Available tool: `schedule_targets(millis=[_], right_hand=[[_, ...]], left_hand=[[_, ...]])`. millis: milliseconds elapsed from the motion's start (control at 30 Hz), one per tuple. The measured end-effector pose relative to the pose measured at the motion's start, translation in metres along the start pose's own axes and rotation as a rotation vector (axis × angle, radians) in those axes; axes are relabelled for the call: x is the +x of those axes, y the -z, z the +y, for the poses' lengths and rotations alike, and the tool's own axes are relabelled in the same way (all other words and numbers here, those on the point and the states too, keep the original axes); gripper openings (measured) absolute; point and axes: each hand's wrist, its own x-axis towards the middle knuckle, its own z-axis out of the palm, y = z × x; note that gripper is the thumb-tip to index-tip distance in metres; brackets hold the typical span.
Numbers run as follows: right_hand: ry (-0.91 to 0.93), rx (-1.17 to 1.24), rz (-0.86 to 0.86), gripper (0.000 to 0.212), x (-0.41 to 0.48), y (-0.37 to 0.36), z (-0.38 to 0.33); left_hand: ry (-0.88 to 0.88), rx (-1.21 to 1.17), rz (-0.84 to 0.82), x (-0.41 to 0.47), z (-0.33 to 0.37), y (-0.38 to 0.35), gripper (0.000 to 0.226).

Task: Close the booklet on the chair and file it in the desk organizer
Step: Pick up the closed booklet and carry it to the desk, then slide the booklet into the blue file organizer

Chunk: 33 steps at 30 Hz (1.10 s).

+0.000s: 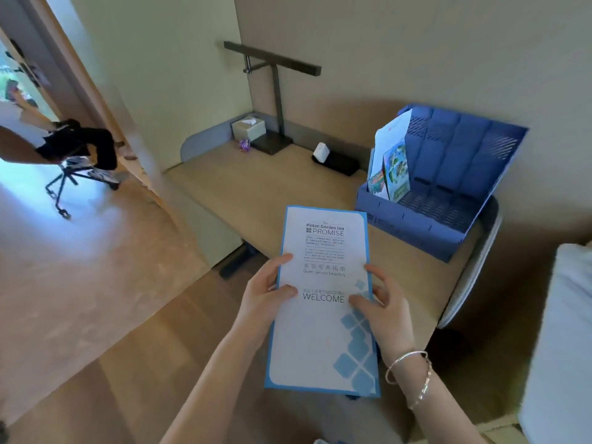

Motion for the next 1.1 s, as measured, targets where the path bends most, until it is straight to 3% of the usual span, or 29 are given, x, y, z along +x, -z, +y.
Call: schedule_targets(millis=[200, 700, 900, 1100], right_hand=[[-0.011, 0.009, 0.141, 0.053, 0.069, -0.007, -0.010], [-0.044, 0.103, 0.677, 0.053, 0.225, -0.026, -0.025], [-0.032, 0.098, 0.743, 0.049, 0.253, 0.000, -0.036], [-0.031, 0.101, 0.685, 0.056, 0.270, 0.031, -0.035]], left_hand=[[0.043, 0.051, -0.140, 0.104, 0.013, -0.022, 0.057], [0.062, 0.211, -0.640, 0.340, 0.043, -0.101, 0.057], [-0.001, 0.212, -0.747, 0.379, 0.053, -0.146, 0.058], [-0.009, 0.228, -0.779, 0.390, 0.045, -0.173, 0.058]])
